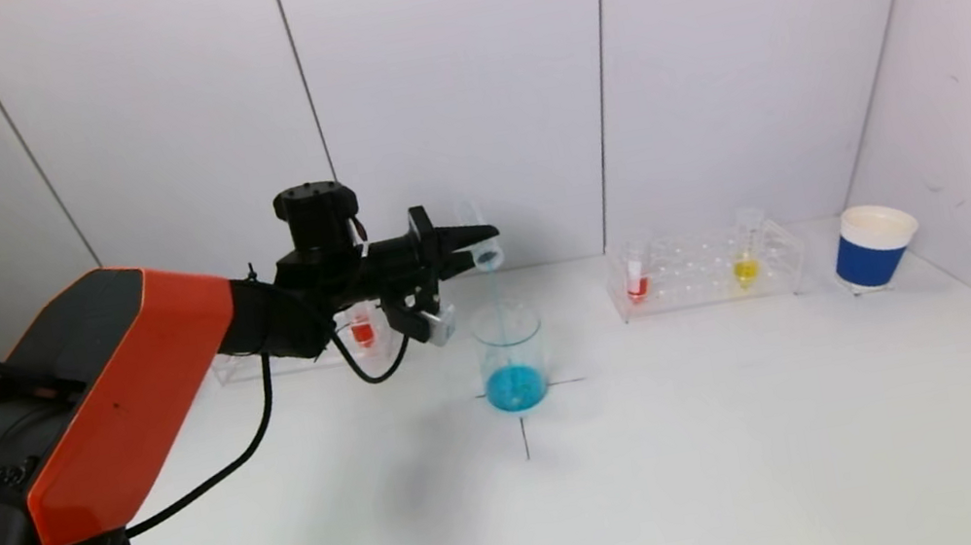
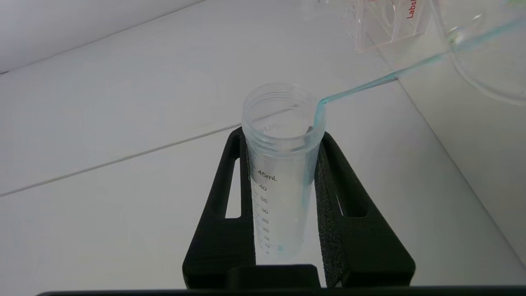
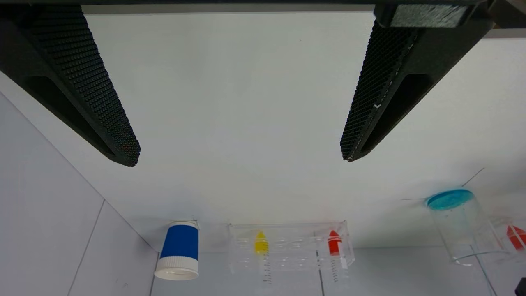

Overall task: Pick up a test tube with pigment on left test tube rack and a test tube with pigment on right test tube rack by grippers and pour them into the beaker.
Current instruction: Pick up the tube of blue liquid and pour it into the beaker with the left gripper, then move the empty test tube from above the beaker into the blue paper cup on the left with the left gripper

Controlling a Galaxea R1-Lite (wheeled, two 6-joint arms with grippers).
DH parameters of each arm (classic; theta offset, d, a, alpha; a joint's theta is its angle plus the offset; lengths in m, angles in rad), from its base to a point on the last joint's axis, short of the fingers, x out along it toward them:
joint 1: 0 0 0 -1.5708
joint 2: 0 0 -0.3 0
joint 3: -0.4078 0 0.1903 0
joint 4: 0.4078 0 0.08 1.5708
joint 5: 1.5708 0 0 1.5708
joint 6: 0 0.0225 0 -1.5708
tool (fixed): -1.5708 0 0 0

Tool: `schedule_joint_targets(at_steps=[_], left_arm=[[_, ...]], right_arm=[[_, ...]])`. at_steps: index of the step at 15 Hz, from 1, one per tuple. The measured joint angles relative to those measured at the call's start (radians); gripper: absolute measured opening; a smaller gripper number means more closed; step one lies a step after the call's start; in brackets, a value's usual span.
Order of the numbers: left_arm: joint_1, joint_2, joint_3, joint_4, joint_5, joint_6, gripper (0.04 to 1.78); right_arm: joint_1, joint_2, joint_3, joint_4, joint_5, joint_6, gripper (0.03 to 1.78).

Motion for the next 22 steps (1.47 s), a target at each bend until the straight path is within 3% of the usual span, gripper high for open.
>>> schedule_joint_targets(at_steps=[14,22], left_arm=[[0.006,-0.010,0.009,0.006,0.029,0.017,0.45],[0.030,-0.059,-0.089,0.365,0.201,-0.140,0.45]], right_arm=[[0.000,0.000,0.000,0.000,0.000,0.000,1.77],[0.000,0.000,0.000,0.000,0.000,0.000,1.77]])
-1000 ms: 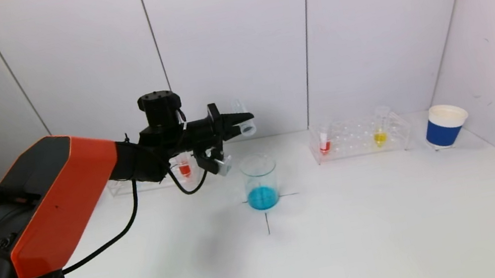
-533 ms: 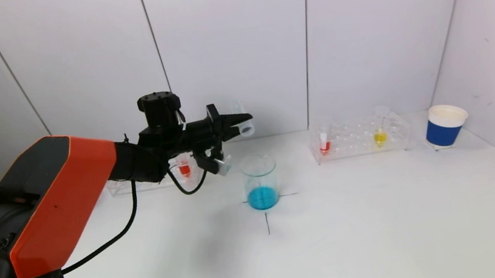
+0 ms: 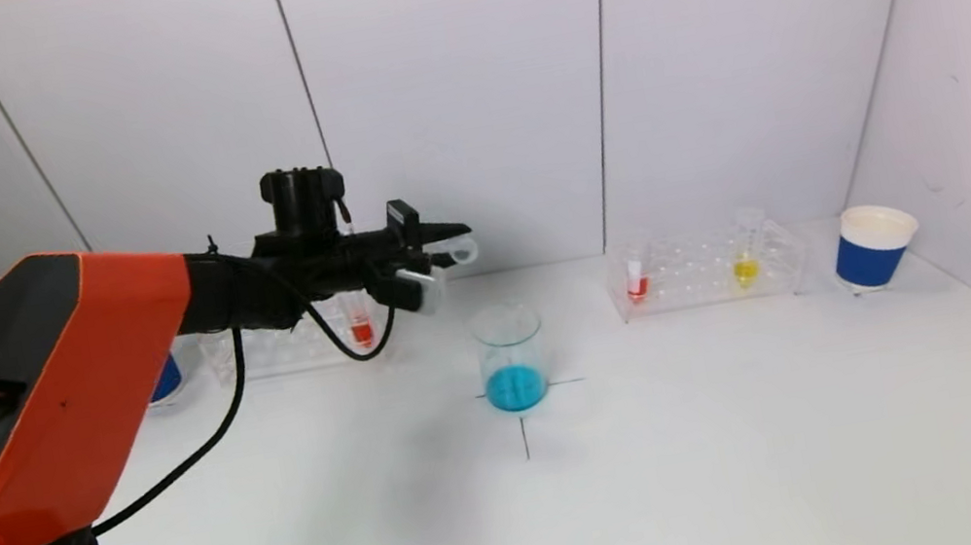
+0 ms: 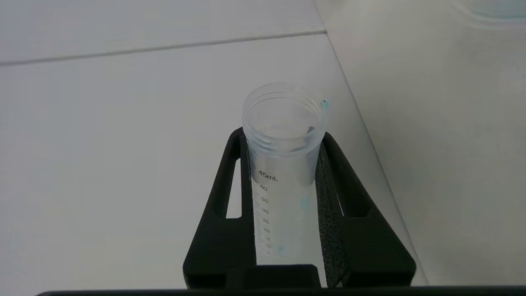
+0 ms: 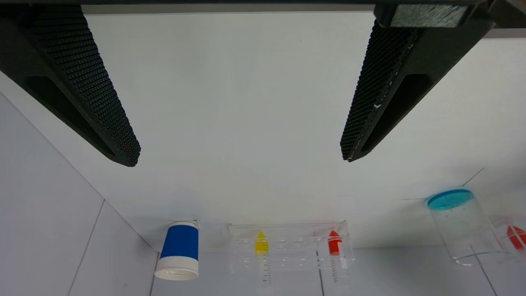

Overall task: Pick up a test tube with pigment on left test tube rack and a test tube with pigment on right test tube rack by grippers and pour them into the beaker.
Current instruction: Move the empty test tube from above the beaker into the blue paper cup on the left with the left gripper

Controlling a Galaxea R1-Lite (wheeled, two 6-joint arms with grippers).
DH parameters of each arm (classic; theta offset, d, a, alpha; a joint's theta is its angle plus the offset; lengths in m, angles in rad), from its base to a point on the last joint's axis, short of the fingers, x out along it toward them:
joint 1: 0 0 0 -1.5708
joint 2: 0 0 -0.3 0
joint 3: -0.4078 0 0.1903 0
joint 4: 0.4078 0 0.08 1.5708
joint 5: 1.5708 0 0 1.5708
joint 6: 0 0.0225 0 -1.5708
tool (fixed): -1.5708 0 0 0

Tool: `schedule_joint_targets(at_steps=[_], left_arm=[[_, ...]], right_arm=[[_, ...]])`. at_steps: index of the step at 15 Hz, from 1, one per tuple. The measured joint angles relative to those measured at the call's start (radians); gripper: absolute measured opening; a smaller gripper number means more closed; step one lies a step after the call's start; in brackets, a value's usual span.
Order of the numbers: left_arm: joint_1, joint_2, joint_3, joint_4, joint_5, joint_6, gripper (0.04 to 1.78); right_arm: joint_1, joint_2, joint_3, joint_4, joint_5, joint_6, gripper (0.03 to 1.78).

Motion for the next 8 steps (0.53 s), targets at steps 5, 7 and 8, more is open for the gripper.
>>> schedule_joint_targets(at_steps=[5,7,8], left_arm=[[0.006,-0.025,-0.148,0.213,0.101,-0.160,0.45],[0.004,-0.046,-0.164,0.229,0.166,-0.290,0.45],[0.003,-0.057,-0.167,0.230,0.195,-0.366,0.45]], right_arm=[[0.000,0.000,0.000,0.000,0.000,0.000,1.77],[0.000,0.000,0.000,0.000,0.000,0.000,1.77],[0.000,0.000,0.000,0.000,0.000,0.000,1.77]])
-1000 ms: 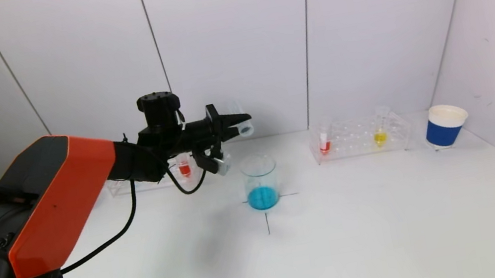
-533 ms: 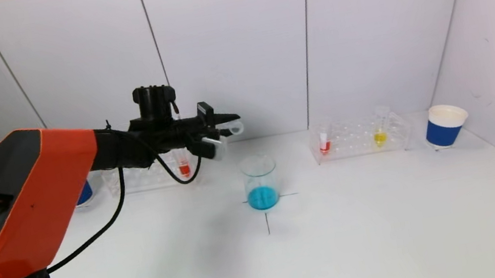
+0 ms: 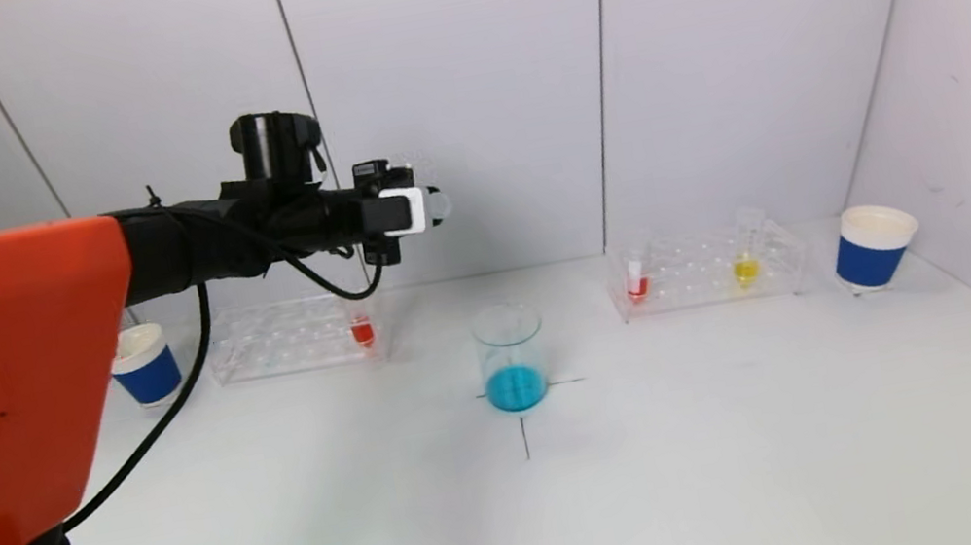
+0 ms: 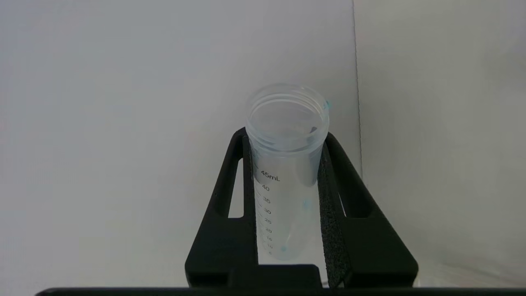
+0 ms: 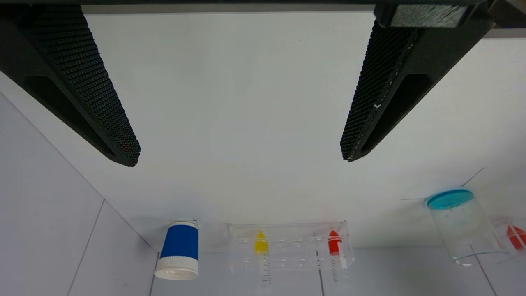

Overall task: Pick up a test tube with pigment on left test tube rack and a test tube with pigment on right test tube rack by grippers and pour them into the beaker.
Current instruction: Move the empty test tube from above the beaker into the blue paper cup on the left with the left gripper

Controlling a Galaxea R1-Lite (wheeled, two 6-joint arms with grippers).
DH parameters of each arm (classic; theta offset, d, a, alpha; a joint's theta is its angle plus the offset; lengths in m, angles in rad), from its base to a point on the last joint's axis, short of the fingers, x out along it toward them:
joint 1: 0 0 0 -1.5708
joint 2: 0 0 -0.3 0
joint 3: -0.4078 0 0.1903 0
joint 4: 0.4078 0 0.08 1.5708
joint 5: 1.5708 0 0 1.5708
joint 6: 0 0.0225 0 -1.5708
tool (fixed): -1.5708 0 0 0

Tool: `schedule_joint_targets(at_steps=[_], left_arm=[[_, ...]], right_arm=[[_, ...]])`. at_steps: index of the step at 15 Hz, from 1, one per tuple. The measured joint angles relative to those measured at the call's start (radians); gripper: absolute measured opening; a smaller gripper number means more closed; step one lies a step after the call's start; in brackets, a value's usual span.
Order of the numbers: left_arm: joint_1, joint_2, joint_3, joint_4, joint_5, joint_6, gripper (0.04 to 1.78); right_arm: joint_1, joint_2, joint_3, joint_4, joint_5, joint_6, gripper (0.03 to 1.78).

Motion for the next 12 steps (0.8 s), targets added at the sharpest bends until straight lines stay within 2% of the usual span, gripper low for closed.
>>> schedule_joint_targets(at_steps=[6,12], left_arm=[[0.009,-0.097,-0.006,0.014,0.162,-0.436,0.45],[0.024,-0.169,-0.006,0.022,0.392,-0.850,0.45]], right_arm=[[0.000,0.000,0.000,0.000,0.000,0.000,1.77],[0.000,0.000,0.000,0.000,0.000,0.000,1.77]])
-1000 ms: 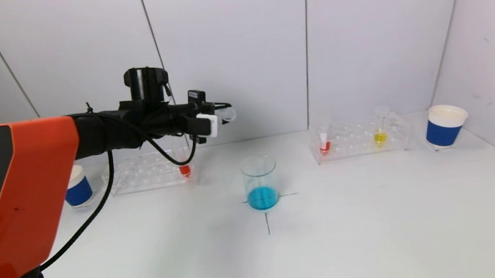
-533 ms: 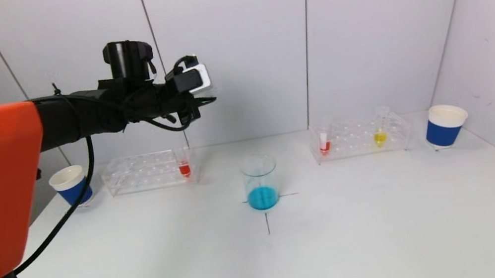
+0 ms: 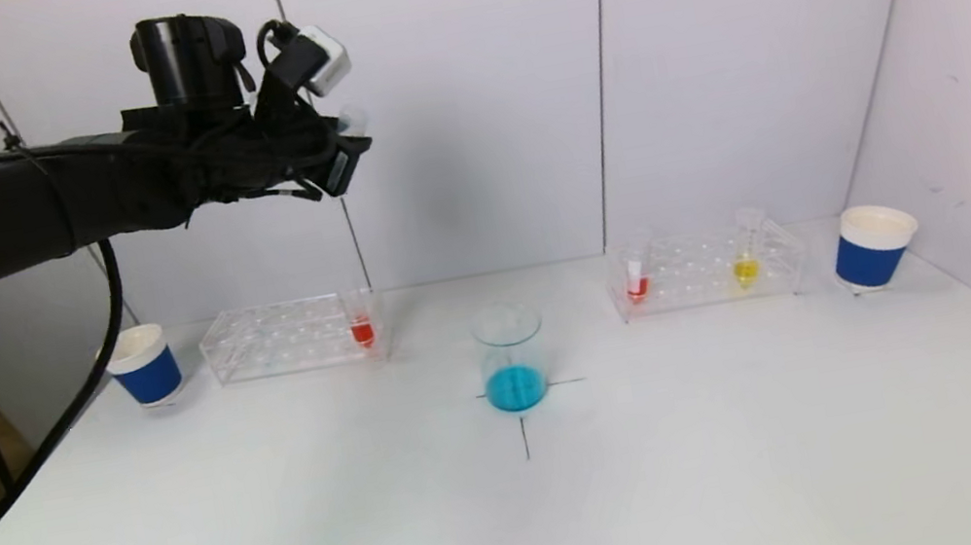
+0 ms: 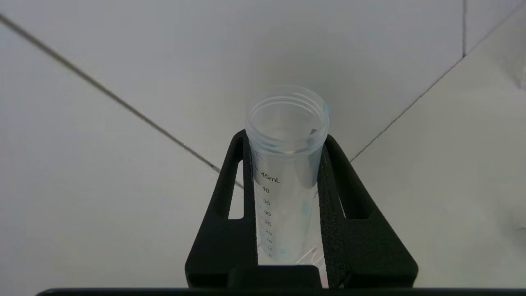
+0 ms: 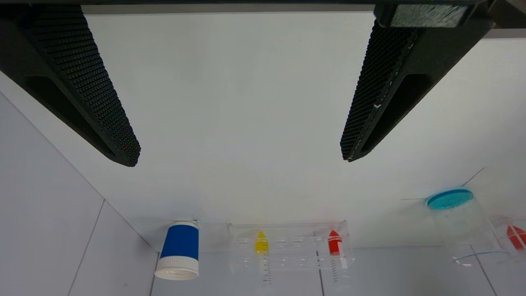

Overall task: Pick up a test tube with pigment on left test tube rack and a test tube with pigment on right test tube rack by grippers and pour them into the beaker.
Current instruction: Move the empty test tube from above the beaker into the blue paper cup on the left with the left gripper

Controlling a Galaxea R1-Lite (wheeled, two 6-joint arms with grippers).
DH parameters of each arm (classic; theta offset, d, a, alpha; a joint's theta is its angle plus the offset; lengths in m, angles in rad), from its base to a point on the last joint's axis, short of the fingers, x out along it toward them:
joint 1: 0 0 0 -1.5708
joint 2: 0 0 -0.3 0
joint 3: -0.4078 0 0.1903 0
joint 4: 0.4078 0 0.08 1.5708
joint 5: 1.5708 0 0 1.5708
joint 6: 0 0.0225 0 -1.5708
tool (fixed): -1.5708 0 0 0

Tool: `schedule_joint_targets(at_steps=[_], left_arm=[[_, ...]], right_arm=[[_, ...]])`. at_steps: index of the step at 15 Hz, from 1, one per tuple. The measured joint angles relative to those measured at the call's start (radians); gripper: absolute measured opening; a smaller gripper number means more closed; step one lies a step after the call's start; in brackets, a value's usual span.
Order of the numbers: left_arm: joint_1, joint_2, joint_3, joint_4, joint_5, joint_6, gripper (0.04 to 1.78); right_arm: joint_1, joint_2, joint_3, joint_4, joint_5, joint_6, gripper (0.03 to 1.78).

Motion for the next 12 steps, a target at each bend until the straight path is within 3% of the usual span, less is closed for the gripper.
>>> schedule_joint_targets(at_steps=[7,10,12], left_arm=[[0.106,-0.068,0.000,0.056,0.033,-0.276,0.45],[0.167,-0.082,0.001,0.052,0.159,-0.341,0.45],[0.216,-0.089,0.006,0.054,0.194,-0.400,0.45]], right_arm=[[0.000,0.000,0.000,0.000,0.000,0.000,1.77],[0.000,0.000,0.000,0.000,0.000,0.000,1.77],[0.000,0.000,0.000,0.000,0.000,0.000,1.77]])
